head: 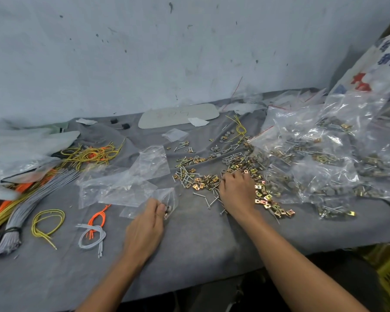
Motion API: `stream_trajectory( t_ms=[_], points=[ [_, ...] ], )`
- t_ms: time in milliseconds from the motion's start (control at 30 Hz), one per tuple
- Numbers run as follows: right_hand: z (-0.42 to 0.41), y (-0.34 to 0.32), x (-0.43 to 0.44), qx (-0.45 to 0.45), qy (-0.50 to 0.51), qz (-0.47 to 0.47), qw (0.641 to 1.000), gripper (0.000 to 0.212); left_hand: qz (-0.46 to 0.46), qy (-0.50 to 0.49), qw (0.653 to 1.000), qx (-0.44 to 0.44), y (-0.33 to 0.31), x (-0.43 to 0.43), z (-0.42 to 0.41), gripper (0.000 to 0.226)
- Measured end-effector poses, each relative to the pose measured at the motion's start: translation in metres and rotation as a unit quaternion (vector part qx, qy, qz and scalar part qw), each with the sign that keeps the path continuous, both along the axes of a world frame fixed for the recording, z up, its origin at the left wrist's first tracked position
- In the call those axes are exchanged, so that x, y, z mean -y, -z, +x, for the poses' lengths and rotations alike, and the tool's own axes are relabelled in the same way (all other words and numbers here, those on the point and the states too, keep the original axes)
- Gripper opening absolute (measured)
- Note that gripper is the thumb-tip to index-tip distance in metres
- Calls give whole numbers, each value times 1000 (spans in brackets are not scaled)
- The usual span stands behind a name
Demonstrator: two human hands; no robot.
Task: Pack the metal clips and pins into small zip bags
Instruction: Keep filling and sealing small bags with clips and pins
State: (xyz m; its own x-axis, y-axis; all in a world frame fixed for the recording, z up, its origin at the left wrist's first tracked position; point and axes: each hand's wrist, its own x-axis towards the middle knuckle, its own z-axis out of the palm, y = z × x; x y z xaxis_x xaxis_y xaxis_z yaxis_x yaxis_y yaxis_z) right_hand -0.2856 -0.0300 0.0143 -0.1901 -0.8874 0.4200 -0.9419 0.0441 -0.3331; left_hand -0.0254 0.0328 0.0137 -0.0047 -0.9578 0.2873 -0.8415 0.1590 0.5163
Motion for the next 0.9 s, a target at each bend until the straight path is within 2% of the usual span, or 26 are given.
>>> stream_trajectory(
  t_ms=[133, 200, 300, 433, 567, 900],
  points=[
    [-2, -4, -5, 31, -9, -18, 999, 25, -3, -2, 1000, 0, 2, 1, 0, 36],
    [4, -11, -11, 77, -28, -47, 996, 19, -4, -3, 1000, -3, 1, 0, 0, 35],
    [34, -21, -28, 171, -114, -93, 974, 9, 1, -5, 1000, -5, 0, 0, -1, 33],
    [85, -19, -51, 222, -247, -35, 943, 8, 7, -8, 1000, -9, -1, -2, -2, 30],
    [105, -11, -56, 213, -246, -1, 946, 10, 6, -7, 1000, -22, -2, -3, -2, 29],
    [105, -8, -61, 168, -244, -20, 955, 8, -5, 0, 1000, -3, 3, -2, -1, 29]
  ],
)
